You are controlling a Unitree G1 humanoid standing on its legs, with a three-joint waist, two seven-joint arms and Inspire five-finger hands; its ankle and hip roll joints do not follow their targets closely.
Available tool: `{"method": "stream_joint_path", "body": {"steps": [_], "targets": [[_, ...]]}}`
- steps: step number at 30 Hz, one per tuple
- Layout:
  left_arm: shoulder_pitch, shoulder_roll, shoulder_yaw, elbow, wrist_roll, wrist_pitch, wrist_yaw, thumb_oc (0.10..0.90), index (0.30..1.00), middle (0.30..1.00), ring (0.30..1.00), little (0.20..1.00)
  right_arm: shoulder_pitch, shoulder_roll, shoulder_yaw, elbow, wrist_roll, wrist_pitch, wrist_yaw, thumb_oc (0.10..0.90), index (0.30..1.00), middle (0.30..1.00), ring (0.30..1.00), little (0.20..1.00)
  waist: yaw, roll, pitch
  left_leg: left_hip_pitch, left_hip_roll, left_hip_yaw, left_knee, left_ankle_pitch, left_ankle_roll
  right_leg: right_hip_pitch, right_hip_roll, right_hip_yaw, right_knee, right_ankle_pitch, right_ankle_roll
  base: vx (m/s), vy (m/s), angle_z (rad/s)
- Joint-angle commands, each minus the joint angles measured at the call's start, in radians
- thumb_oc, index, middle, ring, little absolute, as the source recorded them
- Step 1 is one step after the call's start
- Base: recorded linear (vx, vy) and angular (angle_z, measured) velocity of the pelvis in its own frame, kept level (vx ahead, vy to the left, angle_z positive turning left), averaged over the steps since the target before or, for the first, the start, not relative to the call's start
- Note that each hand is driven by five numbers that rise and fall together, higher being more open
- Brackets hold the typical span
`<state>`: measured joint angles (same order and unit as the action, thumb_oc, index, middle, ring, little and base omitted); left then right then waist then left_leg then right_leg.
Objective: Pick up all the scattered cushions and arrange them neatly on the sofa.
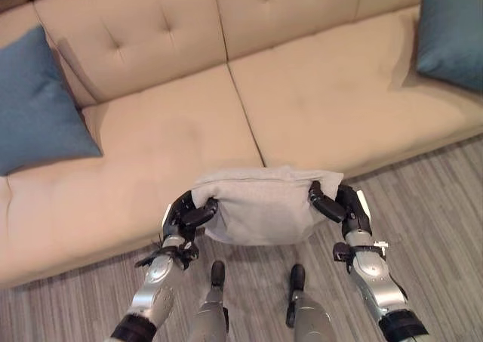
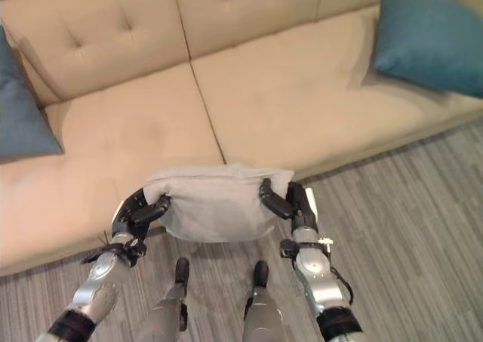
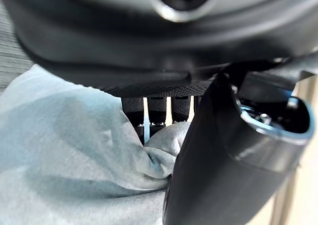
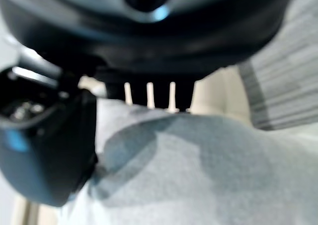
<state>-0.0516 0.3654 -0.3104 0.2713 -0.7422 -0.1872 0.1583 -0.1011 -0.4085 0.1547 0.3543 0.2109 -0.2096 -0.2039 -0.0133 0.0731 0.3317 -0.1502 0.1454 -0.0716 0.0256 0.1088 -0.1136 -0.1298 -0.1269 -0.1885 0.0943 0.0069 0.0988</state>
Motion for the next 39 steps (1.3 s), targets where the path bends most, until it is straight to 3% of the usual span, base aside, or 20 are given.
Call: {"method": "stream_joint_path", "body": {"steps": [1, 2, 3, 5, 8, 9, 11, 12, 15, 17, 20, 22, 26, 28, 31, 33, 35, 39], "targets": [[-0.06, -0.016, -0.016, -0.118, 0.135, -0.074, -0.068, 0.4, 0.3, 0.3, 0.3, 0.3, 0.03, -0.07, 0.005, -0.224, -0.087, -0.072, 0.012, 0.4, 0.3, 0.3, 0.3, 0.3, 0.01, -0.051, -0.171, -0.11, 0.041, 0.079, 0.263, 0.126, 0.016, 0.137, 0.039, -0.008, 0.012, -0.139, -0.06, 0.07, -0.221, 0.26], [-0.059, -0.018, -0.018, -0.122, 0.144, -0.073, -0.066, 0.4, 0.3, 0.3, 0.3, 0.3, 0.03, -0.076, 0.004, -0.252, -0.1, -0.066, 0.017, 0.4, 0.3, 0.3, 0.3, 0.3, 0.011, -0.064, -0.176, -0.122, 0.036, 0.115, 0.294, 0.102, 0.025, 0.153, 0.036, -0.007, -0.005, -0.132, -0.063, 0.12, -0.188, 0.22], [-0.058, -0.016, -0.017, -0.135, 0.151, -0.073, -0.068, 0.4, 0.3, 0.3, 0.3, 0.3, 0.036, -0.082, 0.002, -0.284, -0.112, -0.06, 0.025, 0.4, 0.3, 0.3, 0.3, 0.3, 0.018, -0.074, -0.179, -0.14, -0.003, 0.142, 0.289, 0.046, 0.041, 0.17, 0.037, -0.006, -0.023, -0.128, -0.059, 0.16, -0.112, 0.15], [-0.053, -0.026, -0.016, -0.149, 0.164, -0.067, -0.072, 0.4, 0.3, 0.3, 0.3, 0.3, 0.047, -0.075, -0.001, -0.31, -0.121, -0.056, 0.033, 0.4, 0.3, 0.3, 0.3, 0.3, 0.032, -0.081, -0.198, -0.183, -0.08, 0.176, 0.24, 0.009, 0.059, 0.197, 0.053, -0.002, -0.055, -0.122, -0.056, 0.2, -0.058, 0.09], [-0.067, -0.034, -0.028, -0.148, 0.209, -0.06, -0.064, 0.4, 0.3, 0.3, 0.3, 0.3, 0.052, -0.04, -0.004, -0.311, -0.105, -0.051, 0.029, 0.4, 0.3, 0.3, 0.3, 0.3, 0.046, -0.077, -0.234, -0.209, -0.111, 0.303, 0.06, 0.06, 0.054, 0.251, 0.095, -0.015, -0.083, -0.128, -0.04, 0.34, 0.026, 0.19], [-0.059, -0.038, -0.023, -0.157, 0.203, -0.06, -0.067, 0.4, 0.3, 0.3, 0.3, 0.3, 0.058, -0.029, -0.001, -0.314, -0.102, -0.049, 0.035, 0.4, 0.3, 0.3, 0.3, 0.3, 0.056, -0.079, -0.248, -0.18, -0.123, 0.31, -0.009, 0.065, 0.064, 0.268, 0.095, -0.007, -0.08, -0.134, -0.032, 0.43, 0.104, 0.07], [-0.045, -0.039, -0.02, -0.17, 0.23, -0.055, -0.063, 0.4, 0.3, 0.3, 0.3, 0.3, 0.059, -0.011, 0.013, -0.306, -0.109, -0.049, 0.042, 0.4, 0.3, 0.3, 0.3, 0.3, 0.069, -0.085, -0.276, -0.129, -0.149, 0.256, -0.079, 0.073, 0.092, 0.28, 0.094, -0.005, -0.055, -0.132, -0.013, 0.41, 0.111, -0.32], [-0.046, -0.034, -0.022, -0.179, 0.256, -0.057, -0.06, 0.4, 0.3, 0.3, 0.3, 0.3, 0.061, 0.004, 0.022, -0.293, -0.114, -0.048, 0.049, 0.4, 0.3, 0.3, 0.3, 0.3, 0.068, -0.103, -0.286, -0.112, -0.17, 0.232, -0.086, 0.068, 0.102, 0.282, 0.079, 0.003, -0.024, -0.108, 0.006, 0.39, 0.131, -0.6], [-0.049, -0.023, -0.023, -0.176, 0.313, -0.057, -0.061, 0.4, 0.3, 0.3, 0.3, 0.3, 0.076, 0.033, 0.034, -0.284, -0.125, -0.043, 0.068, 0.4, 0.3, 0.3, 0.3, 0.3, 0.059, -0.129, -0.306, -0.043, -0.192, 0.244, -0.085, 0.032, 0.136, 0.28, 0.043, 0.033, 0.082, -0.045, 0.045, 0.37, 0.194, -0.27], [-0.043, -0.026, -0.022, -0.171, 0.317, -0.064, -0.054, 0.4, 0.3, 0.3, 0.3, 0.3, 0.099, 0.054, 0.035, -0.272, -0.128, -0.046, 0.072, 0.4, 0.3, 0.3, 0.3, 0.3, 0.054, -0.138, -0.311, -0.002, -0.208, 0.245, -0.08, -0.004, 0.16, 0.253, 0.015, 0.041, 0.204, 0.053, 0.077, 0.32, 0.212, -0.03], [-0.044, -0.029, -0.023, -0.153, 0.303, -0.056, -0.046, 0.4, 0.3, 0.3, 0.3, 0.3, 0.106, 0.079, 0.038, -0.25, -0.112, -0.039, 0.071, 0.4, 0.3, 0.3, 0.3, 0.3, 0.036, -0.115, -0.295, 0.062, -0.207, 0.232, -0.077, -0.049, 0.187, 0.188, -0.015, 0.045, 0.428, 0.199, 0.11, 0.27, 0.181, 0.21], [-0.043, -0.027, -0.02, -0.15, 0.315, -0.053, -0.042, 0.4, 0.3, 0.3, 0.3, 0.3, 0.123, 0.089, 0.03, -0.255, -0.104, -0.041, 0.071, 0.4, 0.3, 0.3, 0.3, 0.3, 0.023, -0.087, -0.281, 0.11, -0.194, 0.21, -0.077, -0.077, 0.198, 0.115, -0.036, 0.039, 0.547, 0.172, 0.087, 0.27, 0.13, 0.43], [-0.056, -0.024, -0.023, -0.138, 0.322, -0.047, -0.04, 0.4, 0.3, 0.3, 0.3, 0.3, 0.146, 0.089, 0.01, -0.268, -0.101, -0.039, 0.068, 0.4, 0.3, 0.3, 0.3, 0.3, -0.003, -0.062, -0.263, 0.151, -0.171, 0.183, -0.056, -0.13, 0.177, 0.058, -0.149, -0.037, 0.388, 0.055, 0.044, 0.22, -0.046, 0.5], [-0.06, -0.026, -0.028, -0.133, 0.326, -0.049, -0.036, 0.4, 0.3, 0.3, 0.3, 0.3, 0.152, 0.089, 0.001, -0.273, -0.106, -0.034, 0.061, 0.4, 0.3, 0.3, 0.3, 0.3, -0.017, -0.064, -0.254, 0.165, -0.162, 0.158, -0.042, -0.151, 0.16, 0.044, -0.18, -0.016, 0.245, 0.07, 0.05, 0.19, -0.214, 0.27], [-0.075, -0.034, -0.031, -0.117, 0.339, -0.058, -0.021, 0.4, 0.3, 0.3, 0.3, 0.3, 0.16, 0.085, -0.016, -0.278, -0.117, -0.027, 0.049, 0.4, 0.3, 0.3, 0.3, 0.3, -0.046, -0.078, -0.249, 0.195, -0.157, 0.125, -0.034, -0.181, 0.135, 0.015, -0.163, 0.104, 0.074, 0.145, 0.085, 0.18, -0.279, 0.46], [-0.083, -0.031, -0.025, -0.102, 0.349, -0.061, -0.016, 0.4, 0.3, 0.3, 0.3, 0.3, 0.155, 0.075, -0.021, -0.287, -0.137, -0.026, 0.043, 0.4, 0.3, 0.3, 0.3, 0.3, -0.056, -0.091, -0.243, 0.208, -0.144, 0.11, -0.022, -0.194, 0.118, 0.027, -0.162, 0.126, 0.025, 0.173, 0.108, 0.12, -0.297, 0.42], [-0.084, -0.034, -0.027, -0.096, 0.354, -0.058, -0.017, 0.4, 0.3, 0.3, 0.3, 0.3, 0.159, 0.07, -0.028, -0.288, -0.14, -0.029, 0.048, 0.4, 0.3, 0.3, 0.3, 0.3, -0.056, -0.104, -0.249, 0.208, -0.131, 0.084, -0.004, -0.205, 0.104, 0.051, -0.138, 0.152, 0.02, 0.134, 0.106, 0.11, -0.283, 0.49], [-0.074, -0.042, -0.024, -0.091, 0.35, -0.055, -0.02, 0.4, 0.3, 0.3, 0.3, 0.3, 0.168, 0.051, -0.046, -0.295, -0.146, -0.033, 0.05, 0.4, 0.3, 0.3, 0.3, 0.3, -0.05, -0.1, -0.273, 0.223, -0.093, 0.052, -0.021, -0.194, 0.082, 0.086, -0.096, 0.126, 0.008, 0.073, 0.087, 0.12, -0.217, 0.23]]}}
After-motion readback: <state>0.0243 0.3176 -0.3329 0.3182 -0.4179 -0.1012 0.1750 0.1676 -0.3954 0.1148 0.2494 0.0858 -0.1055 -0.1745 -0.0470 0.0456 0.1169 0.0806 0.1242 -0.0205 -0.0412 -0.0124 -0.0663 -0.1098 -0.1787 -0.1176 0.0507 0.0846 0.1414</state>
